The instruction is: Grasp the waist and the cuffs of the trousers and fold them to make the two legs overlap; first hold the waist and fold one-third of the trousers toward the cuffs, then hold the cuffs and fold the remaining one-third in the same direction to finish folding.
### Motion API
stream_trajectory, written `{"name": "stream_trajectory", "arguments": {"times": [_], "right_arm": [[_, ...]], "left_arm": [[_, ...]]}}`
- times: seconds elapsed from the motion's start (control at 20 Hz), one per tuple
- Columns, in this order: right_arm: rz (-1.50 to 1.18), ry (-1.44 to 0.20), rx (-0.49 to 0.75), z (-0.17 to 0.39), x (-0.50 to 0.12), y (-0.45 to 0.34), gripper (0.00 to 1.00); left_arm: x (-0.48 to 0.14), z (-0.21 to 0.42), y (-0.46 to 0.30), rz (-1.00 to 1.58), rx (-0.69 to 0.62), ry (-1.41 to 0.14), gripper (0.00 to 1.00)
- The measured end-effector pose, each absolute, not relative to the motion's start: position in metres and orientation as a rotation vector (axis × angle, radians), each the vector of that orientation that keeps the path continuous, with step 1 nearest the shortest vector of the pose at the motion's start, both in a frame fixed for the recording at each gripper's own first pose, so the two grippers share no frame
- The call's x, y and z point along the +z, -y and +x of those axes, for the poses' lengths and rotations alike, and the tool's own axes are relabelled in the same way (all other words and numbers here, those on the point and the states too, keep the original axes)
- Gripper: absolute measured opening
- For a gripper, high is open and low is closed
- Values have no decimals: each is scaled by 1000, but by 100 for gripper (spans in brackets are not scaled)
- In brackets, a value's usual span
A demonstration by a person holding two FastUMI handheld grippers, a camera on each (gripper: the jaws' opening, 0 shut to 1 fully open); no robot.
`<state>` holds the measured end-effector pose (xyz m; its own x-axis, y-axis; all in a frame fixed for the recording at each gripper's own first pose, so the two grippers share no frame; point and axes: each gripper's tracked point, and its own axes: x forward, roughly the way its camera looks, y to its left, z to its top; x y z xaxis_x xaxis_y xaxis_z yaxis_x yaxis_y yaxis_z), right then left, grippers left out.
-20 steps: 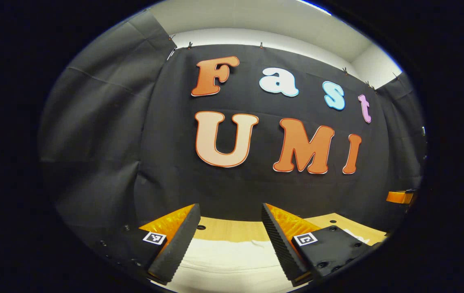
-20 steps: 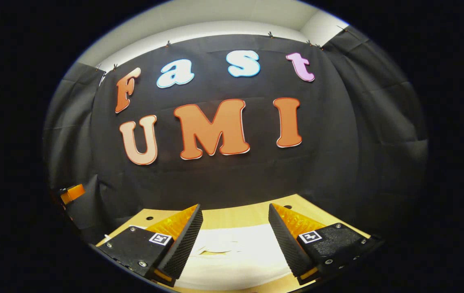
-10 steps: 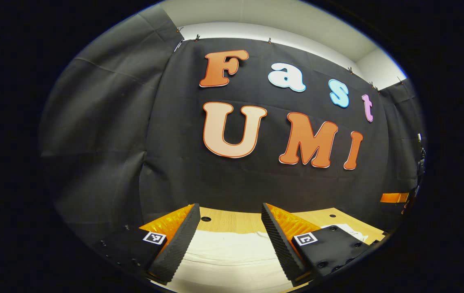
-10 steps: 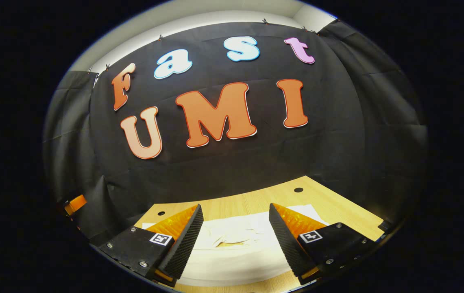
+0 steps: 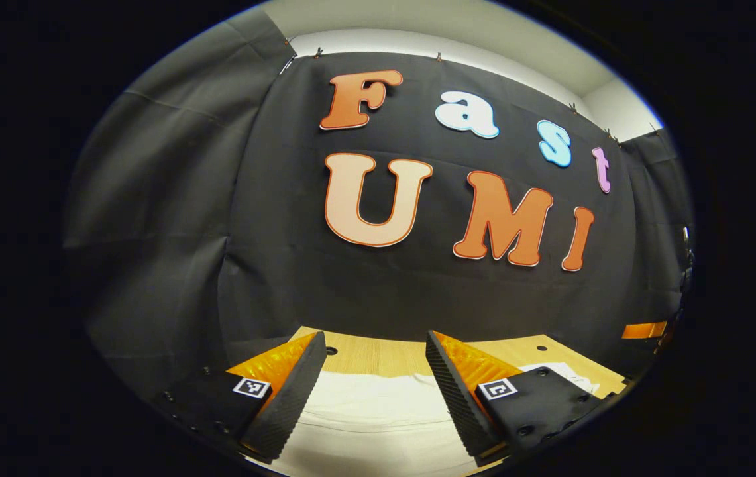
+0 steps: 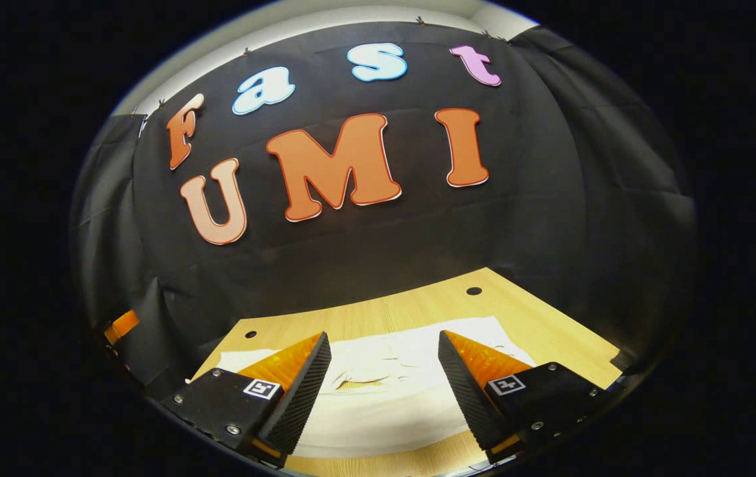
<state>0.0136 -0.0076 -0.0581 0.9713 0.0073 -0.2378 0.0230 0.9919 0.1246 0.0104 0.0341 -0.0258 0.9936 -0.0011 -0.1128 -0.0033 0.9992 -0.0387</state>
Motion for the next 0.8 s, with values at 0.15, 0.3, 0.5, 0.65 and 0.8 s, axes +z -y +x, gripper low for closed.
{"name": "stream_trajectory", "arguments": {"times": [0.15, 0.3, 0.5, 0.65, 0.8], "right_arm": [[245, -288, -22, 25, -70, 31, 98], [382, -347, -29, 31, -91, 50, 98], [510, -462, -126, 36, -136, 94, 98], [599, -558, -200, 32, -170, 119, 98], [689, -637, -266, 27, -204, 137, 98]], "left_arm": [[-23, 22, -20, -31, -11, -105, 99], [-33, 32, -13, -29, -7, -125, 98], [-44, 42, -8, -30, 8, -147, 98], [-48, 48, -6, -38, 19, -157, 98], [-53, 54, -5, -37, 30, -168, 100]]}}
